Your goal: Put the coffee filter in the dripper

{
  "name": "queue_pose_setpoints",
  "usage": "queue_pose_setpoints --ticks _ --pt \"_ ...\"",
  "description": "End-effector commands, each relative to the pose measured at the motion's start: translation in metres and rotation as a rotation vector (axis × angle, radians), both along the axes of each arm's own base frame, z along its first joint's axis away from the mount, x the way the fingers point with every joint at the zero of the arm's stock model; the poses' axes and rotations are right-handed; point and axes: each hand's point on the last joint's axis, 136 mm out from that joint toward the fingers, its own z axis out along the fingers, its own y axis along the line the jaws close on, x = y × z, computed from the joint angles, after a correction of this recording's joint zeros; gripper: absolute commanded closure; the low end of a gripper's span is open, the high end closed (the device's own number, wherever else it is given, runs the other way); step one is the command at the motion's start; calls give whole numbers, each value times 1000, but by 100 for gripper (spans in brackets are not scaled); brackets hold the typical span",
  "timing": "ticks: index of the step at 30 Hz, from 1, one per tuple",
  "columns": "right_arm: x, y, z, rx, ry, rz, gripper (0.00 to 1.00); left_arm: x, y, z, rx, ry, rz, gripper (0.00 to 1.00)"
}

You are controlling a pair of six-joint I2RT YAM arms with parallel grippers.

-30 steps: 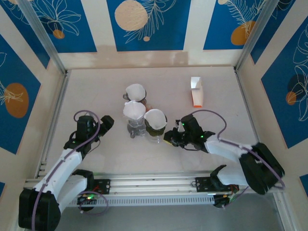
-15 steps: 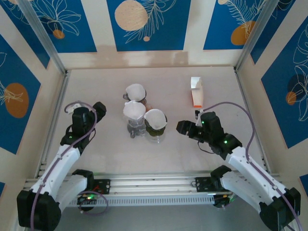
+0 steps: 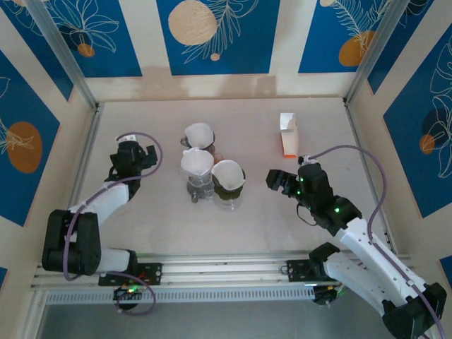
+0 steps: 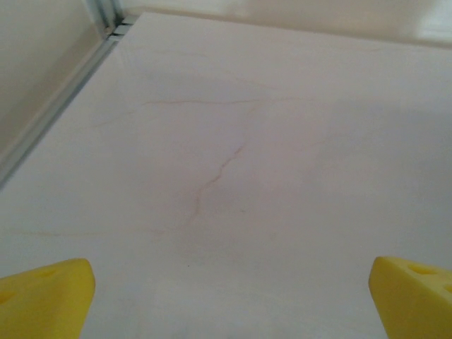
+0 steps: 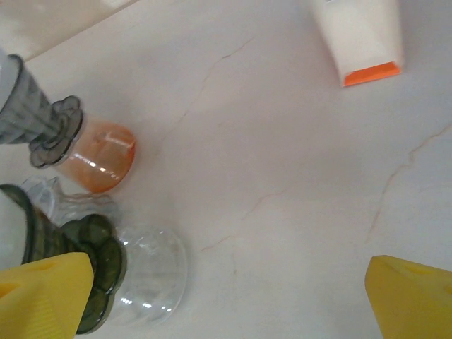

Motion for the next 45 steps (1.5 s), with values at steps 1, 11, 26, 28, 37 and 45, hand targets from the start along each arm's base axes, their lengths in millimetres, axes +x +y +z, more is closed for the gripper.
queue_pose_setpoints --ticks 1,11,26,28,37,45 --pt "4 -14 4 -51 -3 -75 1 8 13 -2 56 37 -7 0" --pt "27 -23 -13 -100 49 -131 1 11 -3 -44 79 -22 -129 0" --pt "74 -49 -17 -130 -26 -187 1 -4 -24 -48 84 -179 -250 0" --pt "83 -62 -15 -126 -76 -208 1 -5 -24 -47 89 -181 -246 0" --pt "111 -106 -26 -402 -296 -182 1 -6 -17 -46 101 -186 -196 0" --pt "138 -97 -74 -374 -318 -89 1 -6 -17 -46 103 -185 -197 0"
